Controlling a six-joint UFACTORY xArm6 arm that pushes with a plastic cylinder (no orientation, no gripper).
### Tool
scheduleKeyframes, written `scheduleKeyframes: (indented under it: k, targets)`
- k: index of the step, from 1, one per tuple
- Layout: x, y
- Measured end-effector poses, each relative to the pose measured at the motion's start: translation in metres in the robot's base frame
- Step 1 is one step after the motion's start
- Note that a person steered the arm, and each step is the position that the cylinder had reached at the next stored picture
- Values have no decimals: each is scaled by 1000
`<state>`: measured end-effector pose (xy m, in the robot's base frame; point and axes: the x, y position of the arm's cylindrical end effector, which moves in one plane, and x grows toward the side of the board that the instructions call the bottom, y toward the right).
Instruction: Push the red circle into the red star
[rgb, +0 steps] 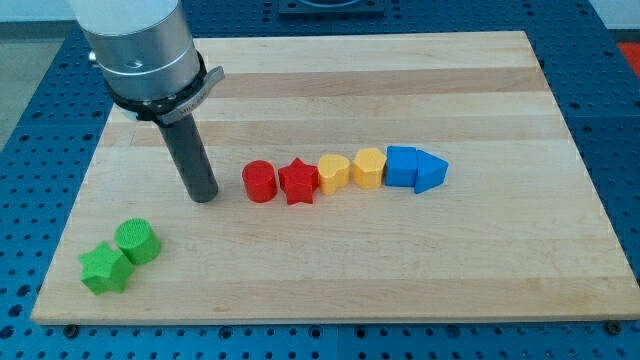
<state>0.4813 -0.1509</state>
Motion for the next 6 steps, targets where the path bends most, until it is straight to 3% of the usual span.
scheduleKeyframes:
  k: [2,4,5,6]
  targets:
    - [-10,45]
    - [40,50]
    - [43,107]
    - [43,108]
